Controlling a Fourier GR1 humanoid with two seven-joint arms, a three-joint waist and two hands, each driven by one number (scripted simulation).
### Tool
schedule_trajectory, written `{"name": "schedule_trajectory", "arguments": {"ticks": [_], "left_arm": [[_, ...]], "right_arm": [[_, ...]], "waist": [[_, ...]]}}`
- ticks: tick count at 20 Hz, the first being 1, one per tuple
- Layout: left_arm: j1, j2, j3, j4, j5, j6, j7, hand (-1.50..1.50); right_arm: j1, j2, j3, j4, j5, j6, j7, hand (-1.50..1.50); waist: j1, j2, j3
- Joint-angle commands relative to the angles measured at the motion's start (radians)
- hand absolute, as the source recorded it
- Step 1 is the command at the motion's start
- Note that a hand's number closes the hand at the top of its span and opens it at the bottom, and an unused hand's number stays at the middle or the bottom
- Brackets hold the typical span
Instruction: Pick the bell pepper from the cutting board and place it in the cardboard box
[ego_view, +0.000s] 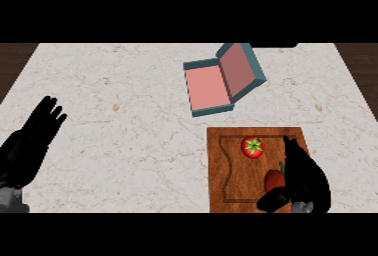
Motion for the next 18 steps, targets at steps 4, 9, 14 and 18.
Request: {"name": "schedule_trajectory", "arguments": {"ticks": [4, 9, 14, 18], "left_arm": [[0.002, -0.026, -0.002, 0.0, -0.036, -0.002, -0.002, 0.0], [-0.064, -0.023, 0.032, 0.031, -0.013, -0.016, 0.037, 0.0], [-0.008, -0.082, -0.016, -0.027, -0.078, 0.012, 0.035, 0.0], [-0.043, -0.034, 0.064, -0.028, -0.019, -0.052, 0.09, 0.0]], "right_arm": [[-0.074, 0.07, -0.045, 0.075, 0.007, 0.111, 0.14, -1.5], [0.028, 0.055, -0.048, 0.064, 0.022, 0.103, 0.066, -1.5], [0.009, 0.098, -0.057, 0.145, 0.071, 0.059, 0.029, -1.5], [0.006, 0.089, -0.099, 0.107, 0.066, 0.105, 0.01, -1.5]], "waist": [[0.001, 0.001, 0.0], [-0.006, 0.0, 0.0], [-0.001, 0.0, 0.001], [-0.001, 0.0, 0.001]]}}
